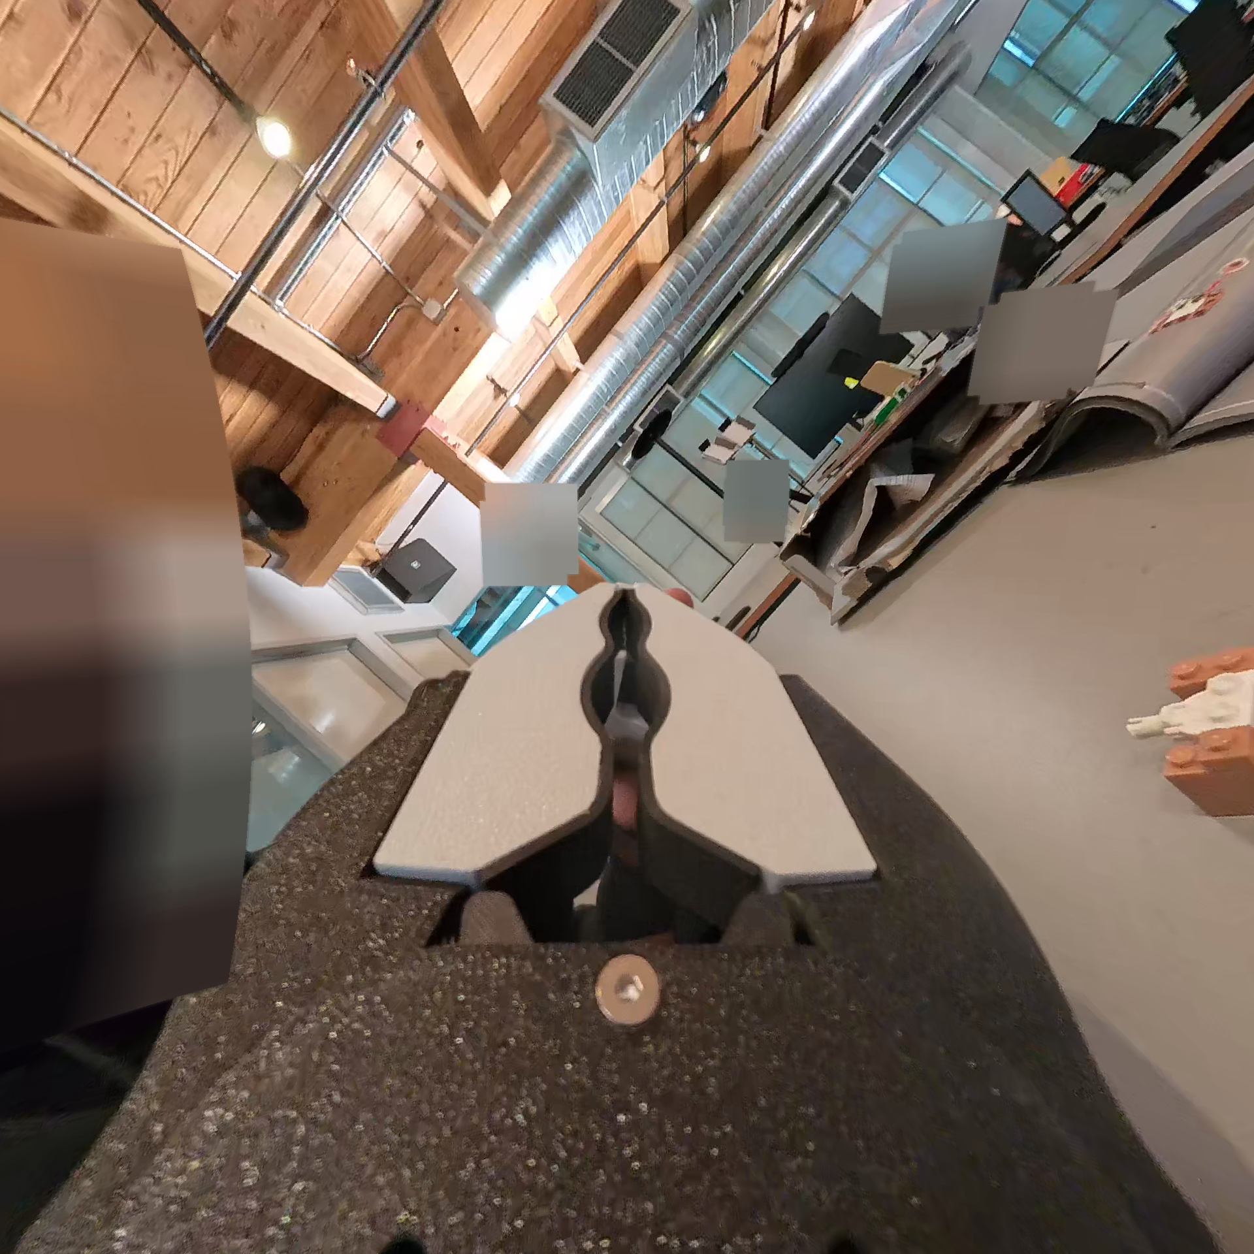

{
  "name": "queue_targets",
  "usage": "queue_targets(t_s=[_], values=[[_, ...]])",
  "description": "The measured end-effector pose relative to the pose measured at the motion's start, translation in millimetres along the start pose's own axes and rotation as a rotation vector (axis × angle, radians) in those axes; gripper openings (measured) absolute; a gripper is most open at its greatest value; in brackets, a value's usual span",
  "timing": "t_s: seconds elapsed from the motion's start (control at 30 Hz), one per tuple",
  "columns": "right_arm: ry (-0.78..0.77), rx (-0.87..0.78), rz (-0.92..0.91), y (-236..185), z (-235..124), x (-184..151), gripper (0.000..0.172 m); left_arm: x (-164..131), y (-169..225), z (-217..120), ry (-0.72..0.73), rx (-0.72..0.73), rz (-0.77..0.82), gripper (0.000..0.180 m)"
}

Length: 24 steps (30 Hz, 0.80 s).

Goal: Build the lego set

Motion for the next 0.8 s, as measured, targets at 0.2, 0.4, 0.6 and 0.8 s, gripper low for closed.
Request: queue_targets(t_s=[0.2,0.4,0.6,0.8], values=[[0.038,-0.037,0.017,5,3,-2,0.000,-6,7,7,-0.063,0.048,0.172,0.015],[0.105,-0.187,-0.098,17,-8,15,0.000,-47,-3,6,-0.304,0.072,0.133,0.016],[0.142,-0.330,-0.253,26,-42,50,0.000,-53,-10,3,-0.343,0.102,0.146,0.014],[-0.017,-0.406,-0.399,28,-45,53,0.000,-84,-19,-7,-0.516,-0.078,0.026,0.018]])
Point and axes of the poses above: each gripper's, where its closed fingertips meet, z out along the fingers, x out of its top, y = z × x across the jaws, the point moved 1 cm from there along -z, back along the fingers, and after that the axes turned 2 degrees about -z, right-handed, at the moved point
